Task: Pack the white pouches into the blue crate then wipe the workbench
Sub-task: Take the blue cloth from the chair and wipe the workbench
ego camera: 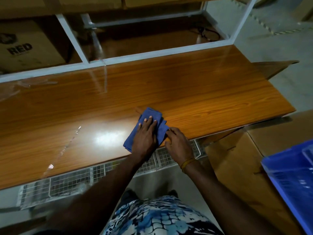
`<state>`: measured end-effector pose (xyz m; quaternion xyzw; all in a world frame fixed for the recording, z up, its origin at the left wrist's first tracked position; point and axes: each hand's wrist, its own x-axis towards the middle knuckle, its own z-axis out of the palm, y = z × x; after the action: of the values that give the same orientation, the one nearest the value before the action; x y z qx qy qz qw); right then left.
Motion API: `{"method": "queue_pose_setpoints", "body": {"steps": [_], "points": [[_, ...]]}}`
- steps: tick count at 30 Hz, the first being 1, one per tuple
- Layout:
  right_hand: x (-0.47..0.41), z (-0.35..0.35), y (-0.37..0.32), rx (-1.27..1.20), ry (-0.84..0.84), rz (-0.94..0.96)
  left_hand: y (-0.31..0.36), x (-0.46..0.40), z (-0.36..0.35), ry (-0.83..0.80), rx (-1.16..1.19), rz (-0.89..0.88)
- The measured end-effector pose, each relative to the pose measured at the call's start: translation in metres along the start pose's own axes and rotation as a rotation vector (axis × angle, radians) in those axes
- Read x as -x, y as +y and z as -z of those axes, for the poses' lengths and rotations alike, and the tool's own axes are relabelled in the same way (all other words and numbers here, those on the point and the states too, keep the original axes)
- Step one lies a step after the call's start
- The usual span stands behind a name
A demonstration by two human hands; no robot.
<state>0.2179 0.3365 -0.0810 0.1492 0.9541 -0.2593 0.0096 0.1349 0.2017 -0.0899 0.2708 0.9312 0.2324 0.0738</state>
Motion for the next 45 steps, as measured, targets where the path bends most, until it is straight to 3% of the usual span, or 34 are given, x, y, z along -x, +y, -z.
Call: {"method": "queue_pose_setpoints", "body": {"steps": [6,12,16,19,22,24,26,29,35,39,45], "points": [[-0.006,0.004,-0.008,0.034,0.030,-0.032,0.009,-0.016,0.003,-0.042,0.041,0.064],[-0.005,0.003,-0.002,0.042,-0.039,-0.019,-0.017,0.010,0.008,-0.002,-0.220,-0.046],[-0.008,0.003,-0.002,0.056,-0.056,-0.021,-0.009,0.004,-0.005,0.023,-0.250,-0.016],[-0.010,0.004,-0.005,0.017,-0.033,-0.032,0.005,-0.020,-0.010,0.009,-0.118,0.063],[-0.013,0.002,-0.003,-0.027,-0.003,-0.030,0.005,-0.043,-0.005,0.015,0.185,0.147],[-0.016,0.002,-0.005,-0.094,0.060,-0.073,0.003,-0.048,0.010,0.064,0.420,0.168],[-0.018,0.002,-0.010,-0.119,0.175,-0.111,-0.006,-0.043,0.023,0.114,0.502,0.149],[-0.023,-0.005,-0.025,-0.076,0.247,-0.095,-0.030,-0.028,0.036,0.193,0.401,0.109],[-0.057,-0.025,-0.048,0.075,0.048,0.039,-0.065,0.012,0.042,0.195,-0.095,0.038],[-0.072,-0.033,-0.051,0.247,-0.091,0.030,-0.070,0.018,0.043,0.166,-0.128,0.018],[-0.053,-0.035,-0.030,0.287,-0.010,0.022,-0.072,0.016,0.040,0.153,-0.159,0.005]]}}
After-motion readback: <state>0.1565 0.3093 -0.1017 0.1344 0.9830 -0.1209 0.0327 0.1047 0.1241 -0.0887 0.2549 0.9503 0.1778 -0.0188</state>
